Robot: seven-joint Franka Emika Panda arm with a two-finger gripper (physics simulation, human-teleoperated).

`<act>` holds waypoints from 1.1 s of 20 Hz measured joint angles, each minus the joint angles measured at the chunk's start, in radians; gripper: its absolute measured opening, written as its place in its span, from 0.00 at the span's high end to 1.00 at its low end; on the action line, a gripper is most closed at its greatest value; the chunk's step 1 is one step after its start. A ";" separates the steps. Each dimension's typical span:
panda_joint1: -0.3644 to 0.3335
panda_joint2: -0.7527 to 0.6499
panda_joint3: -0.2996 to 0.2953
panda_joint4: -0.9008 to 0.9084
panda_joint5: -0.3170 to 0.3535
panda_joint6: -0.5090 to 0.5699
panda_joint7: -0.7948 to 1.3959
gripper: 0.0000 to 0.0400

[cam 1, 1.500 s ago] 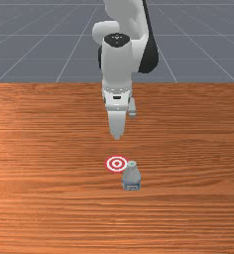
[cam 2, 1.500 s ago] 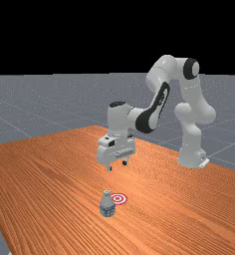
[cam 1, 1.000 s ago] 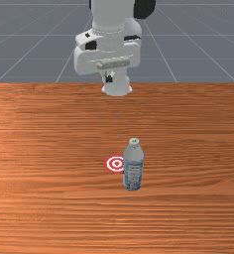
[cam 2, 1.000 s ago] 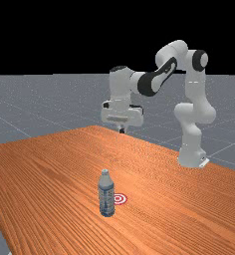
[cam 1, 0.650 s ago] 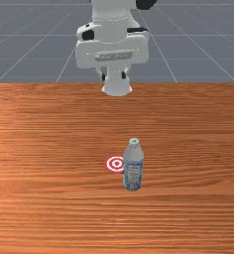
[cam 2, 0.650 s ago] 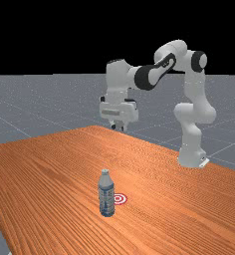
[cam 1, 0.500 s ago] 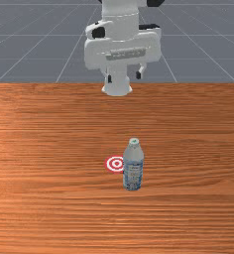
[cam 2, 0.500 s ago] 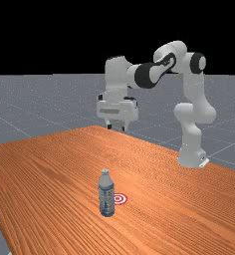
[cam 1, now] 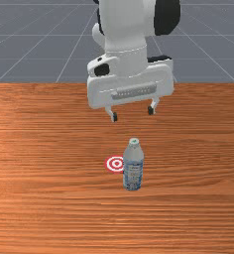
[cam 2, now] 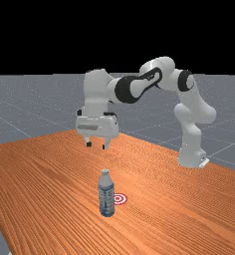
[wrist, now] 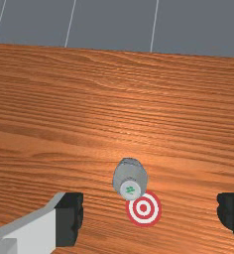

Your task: Pick up the bottle and put it on the marker

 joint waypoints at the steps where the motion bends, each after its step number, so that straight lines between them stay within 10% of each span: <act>1: -0.004 0.040 -0.002 0.041 0.001 -0.003 0.007 0.00; 17: 0.001 0.175 0.002 0.009 0.010 -0.007 0.038 0.00; 18: 0.001 0.173 0.002 0.004 0.010 -0.013 0.038 0.39; 19: 0.002 0.169 0.002 -0.002 0.010 -0.016 0.039 0.49; 22: 0.003 0.151 0.001 -0.023 0.008 -0.024 0.039 0.50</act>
